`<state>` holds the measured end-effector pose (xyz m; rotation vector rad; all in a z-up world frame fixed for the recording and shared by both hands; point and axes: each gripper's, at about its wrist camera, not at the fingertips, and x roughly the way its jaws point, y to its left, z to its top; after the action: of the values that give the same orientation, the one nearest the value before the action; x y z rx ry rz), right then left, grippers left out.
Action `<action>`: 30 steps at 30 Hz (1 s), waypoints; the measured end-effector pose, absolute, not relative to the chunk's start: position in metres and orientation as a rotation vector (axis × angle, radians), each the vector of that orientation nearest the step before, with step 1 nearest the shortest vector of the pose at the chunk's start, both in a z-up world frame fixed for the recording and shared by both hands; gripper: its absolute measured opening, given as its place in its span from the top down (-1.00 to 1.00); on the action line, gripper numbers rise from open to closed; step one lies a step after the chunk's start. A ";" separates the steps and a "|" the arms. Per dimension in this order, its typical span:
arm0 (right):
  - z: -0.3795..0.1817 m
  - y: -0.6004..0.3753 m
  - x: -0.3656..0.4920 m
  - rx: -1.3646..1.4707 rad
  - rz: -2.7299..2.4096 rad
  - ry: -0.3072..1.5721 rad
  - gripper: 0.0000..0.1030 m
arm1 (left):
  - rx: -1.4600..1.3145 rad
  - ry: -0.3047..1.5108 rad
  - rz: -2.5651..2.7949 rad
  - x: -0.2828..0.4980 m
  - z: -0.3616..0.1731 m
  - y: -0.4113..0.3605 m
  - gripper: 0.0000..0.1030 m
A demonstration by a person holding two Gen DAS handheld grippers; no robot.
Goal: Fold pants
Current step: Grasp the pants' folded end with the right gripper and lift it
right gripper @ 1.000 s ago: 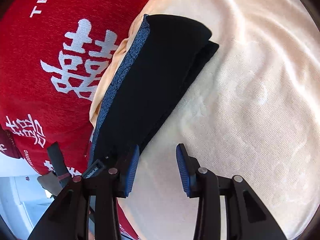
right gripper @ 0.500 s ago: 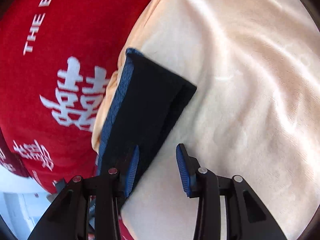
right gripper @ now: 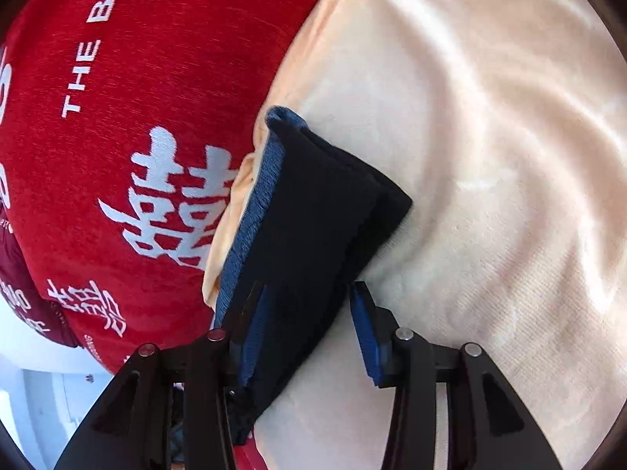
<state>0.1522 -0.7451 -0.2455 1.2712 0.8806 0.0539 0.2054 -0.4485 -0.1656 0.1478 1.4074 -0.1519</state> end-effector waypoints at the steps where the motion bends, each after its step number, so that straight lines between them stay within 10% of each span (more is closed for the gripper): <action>1: -0.246 -0.745 0.154 1.271 0.058 0.866 0.07 | 0.152 1.406 -0.153 0.206 -0.166 -0.449 -0.99; 5: -0.250 -0.747 0.175 1.338 0.046 0.836 0.07 | 0.164 1.367 -0.175 0.207 -0.146 -0.455 -0.11; 7: -0.254 -0.747 0.184 1.381 0.019 0.863 0.41 | 0.171 1.335 -0.212 0.209 -0.133 -0.461 0.13; 8: -0.254 -0.746 0.186 1.391 0.013 0.870 0.71 | 0.164 1.317 -0.237 0.209 -0.128 -0.464 0.13; 25: -0.146 -0.697 0.194 1.101 0.168 0.806 0.73 | 0.067 1.350 -0.432 0.213 -0.151 -0.461 0.06; 28: -0.122 -0.681 0.196 0.988 0.157 0.816 0.73 | 0.062 1.308 -0.357 0.211 -0.135 -0.428 -0.66; 30: -0.105 -0.662 0.196 0.878 0.147 0.831 0.73 | 0.051 1.256 -0.321 0.209 -0.120 -0.397 -0.65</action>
<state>0.1964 -0.6619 -0.1046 0.8783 0.8312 0.1467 0.2091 -0.3969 -0.1197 0.0508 1.2556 -0.3207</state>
